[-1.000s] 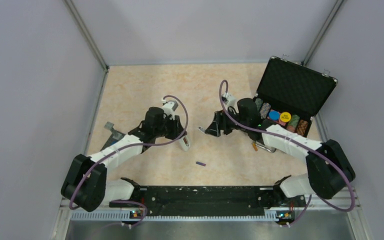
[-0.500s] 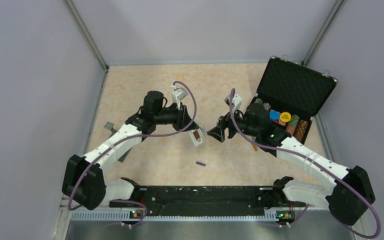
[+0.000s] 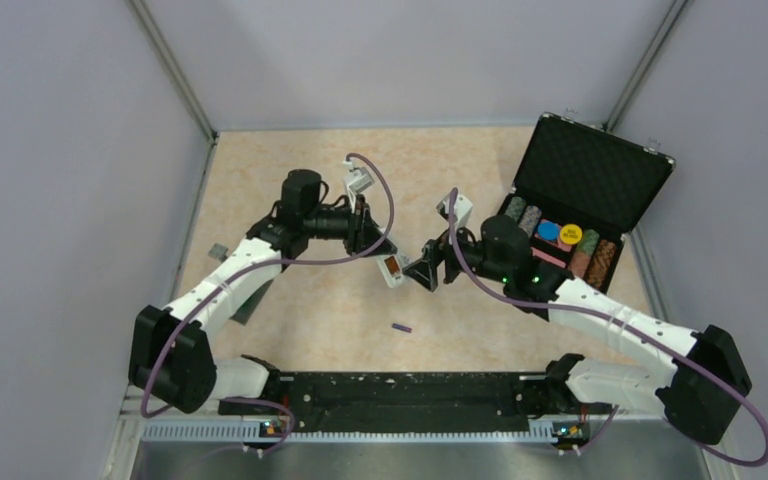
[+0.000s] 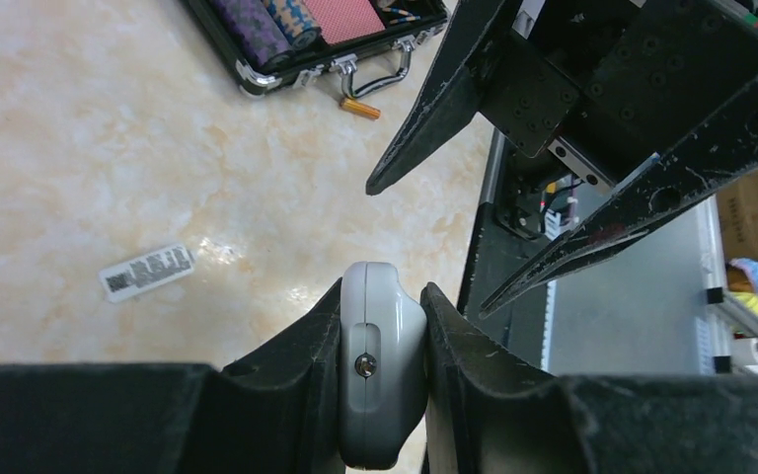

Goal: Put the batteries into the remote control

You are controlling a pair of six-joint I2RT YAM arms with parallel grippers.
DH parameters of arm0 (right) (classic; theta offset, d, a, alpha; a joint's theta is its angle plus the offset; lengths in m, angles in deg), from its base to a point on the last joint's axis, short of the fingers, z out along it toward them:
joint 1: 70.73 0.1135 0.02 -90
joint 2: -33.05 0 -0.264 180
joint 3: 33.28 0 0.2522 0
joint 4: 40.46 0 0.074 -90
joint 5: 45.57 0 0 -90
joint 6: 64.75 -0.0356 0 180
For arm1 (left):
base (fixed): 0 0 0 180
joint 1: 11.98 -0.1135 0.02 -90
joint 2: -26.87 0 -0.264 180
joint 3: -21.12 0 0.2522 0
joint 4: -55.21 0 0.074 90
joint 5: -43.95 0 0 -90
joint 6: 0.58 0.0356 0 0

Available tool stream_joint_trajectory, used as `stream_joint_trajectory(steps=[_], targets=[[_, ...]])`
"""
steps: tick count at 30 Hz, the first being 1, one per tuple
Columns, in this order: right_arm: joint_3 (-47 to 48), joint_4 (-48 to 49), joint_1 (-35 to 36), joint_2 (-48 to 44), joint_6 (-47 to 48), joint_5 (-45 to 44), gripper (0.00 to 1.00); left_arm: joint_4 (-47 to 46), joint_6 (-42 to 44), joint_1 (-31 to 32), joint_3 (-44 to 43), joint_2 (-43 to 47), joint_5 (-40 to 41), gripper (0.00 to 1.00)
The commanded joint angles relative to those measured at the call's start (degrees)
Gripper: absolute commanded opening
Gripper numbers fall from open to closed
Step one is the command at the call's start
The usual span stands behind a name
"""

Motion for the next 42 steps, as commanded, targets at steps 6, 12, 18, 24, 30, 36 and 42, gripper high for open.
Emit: stream_joint_trajectory(steps=[6,12,18,24,30,36,42], targets=[[3.66,-2.86,0.56,-0.36,-0.23,-2.57,0.67,3.13,7.33,-2.11,-2.76,1.07,0.43,0.00],[1.78,-9.72,2.25,6.27,5.01,-2.17,0.54,3.81,0.21,-6.79,-1.84,0.49,17.13,0.00],[1.45,-10.14,8.98,12.29,11.27,-5.76,0.54,6.00,-5.25,-11.24,0.17,-0.22,21.96,0.00],[6.03,-12.26,15.70,21.57,15.83,-7.35,0.54,8.23,-8.52,-13.76,0.95,-2.04,22.15,0.00],[8.59,-13.44,18.40,27.21,14.97,-11.97,0.54,7.21,-10.88,-16.29,2.31,-3.09,17.64,0.00],[9.04,-13.45,19.28,29.44,14.83,-16.03,0.51,3.99,-13.23,-17.42,4.75,-3.34,15.39,0.00],[10.10,-13.43,20.90,31.11,14.59,-19.86,0.46,3.86,-13.74,-17.96,4.86,-3.69,15.73,0.00]])
